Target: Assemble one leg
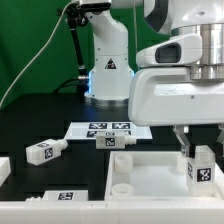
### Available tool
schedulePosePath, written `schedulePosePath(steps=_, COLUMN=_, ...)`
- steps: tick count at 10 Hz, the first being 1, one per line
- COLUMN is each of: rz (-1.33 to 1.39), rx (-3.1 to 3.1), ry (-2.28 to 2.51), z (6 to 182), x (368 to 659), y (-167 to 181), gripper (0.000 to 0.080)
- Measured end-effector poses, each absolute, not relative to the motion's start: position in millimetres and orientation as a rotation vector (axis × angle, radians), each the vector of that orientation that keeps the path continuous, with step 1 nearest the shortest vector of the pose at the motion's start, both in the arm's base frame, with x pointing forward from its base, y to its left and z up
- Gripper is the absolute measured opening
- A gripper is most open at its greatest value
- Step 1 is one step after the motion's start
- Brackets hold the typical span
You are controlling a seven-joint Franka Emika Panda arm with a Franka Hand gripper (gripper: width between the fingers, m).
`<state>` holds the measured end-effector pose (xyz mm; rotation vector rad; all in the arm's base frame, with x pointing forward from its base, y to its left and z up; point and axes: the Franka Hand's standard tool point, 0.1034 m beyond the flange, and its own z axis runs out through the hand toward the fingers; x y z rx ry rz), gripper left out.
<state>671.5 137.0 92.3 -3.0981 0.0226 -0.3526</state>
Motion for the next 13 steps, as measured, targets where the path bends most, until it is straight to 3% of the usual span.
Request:
schedulePosePath(steps=5, rz=-0.334, rx=-2.829, ry=1.019, z=93.6, x=670.7, y=151.2, gripper=0.0274)
schedulePosePath(steps=9, rz=-0.277, rx=-2.584, ry=1.446, z=93.3, x=668.2, y=156.8, gripper=0.0273)
schedulePosePath(steps=10, rz=-0.273, rx=-2.579, ry=1.450, z=93.3, x=668.2, y=157.1, gripper=0.0329)
schedulePosePath(steps=11, rz=-0.275, rx=-2.586, ry=1.438, z=93.3, x=668.2, y=156.7, gripper=0.0531)
schedulePosePath(steps=12, rz=-0.275, rx=-2.607, ry=1.409, z=93.6, x=668.2, y=155.9, gripper=0.0531)
schedulePosePath(steps=13, rz=-0.272, rx=-2.690, ry=1.278, z=99.4, x=669.6, y=151.9, gripper=0.0612)
